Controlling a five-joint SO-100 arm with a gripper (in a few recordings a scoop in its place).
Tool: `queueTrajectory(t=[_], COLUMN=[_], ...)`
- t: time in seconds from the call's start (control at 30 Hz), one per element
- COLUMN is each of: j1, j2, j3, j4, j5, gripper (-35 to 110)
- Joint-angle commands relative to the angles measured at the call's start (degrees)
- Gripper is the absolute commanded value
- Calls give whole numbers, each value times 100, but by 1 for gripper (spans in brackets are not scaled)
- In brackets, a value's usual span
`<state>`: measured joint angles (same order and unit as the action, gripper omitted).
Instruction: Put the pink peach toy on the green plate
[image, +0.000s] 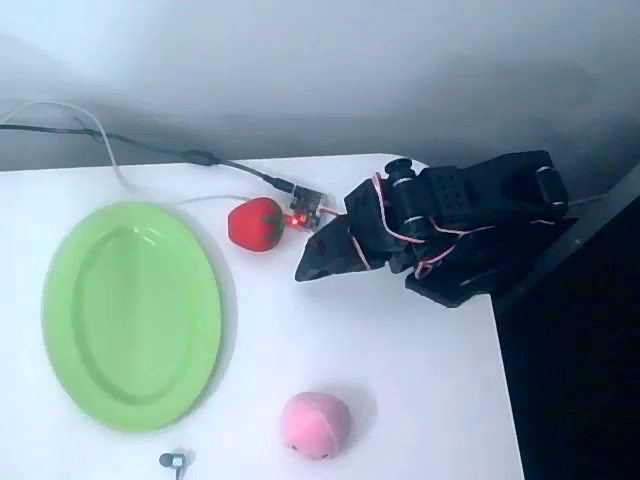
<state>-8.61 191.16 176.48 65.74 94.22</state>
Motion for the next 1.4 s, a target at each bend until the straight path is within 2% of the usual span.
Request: queueTrajectory(t=[0.0, 0.1, 0.2, 0.3, 0.4, 0.5, 0.83, 1.03, 1.17, 1.37], j1=[-264, -598, -738, -923, -1204, -1512, -2909, -3691, -4096, -4228], j2=[-580, -1345, -2065, -2760, -3261, -3586, -4553, -5238, -5977, -6803], j3=[-729, -1424, -2127, -2777, -3287, -3797, -4808, -4922, -5423, -6328], j4=[0, -70, -44, 35, 70, 88, 193, 114, 88, -53], j5=[791, 369, 431, 835, 1345, 1441, 2663, 3683, 3700, 3674], gripper=[0, 0, 0, 1, 11, 11, 33, 32, 28, 30])
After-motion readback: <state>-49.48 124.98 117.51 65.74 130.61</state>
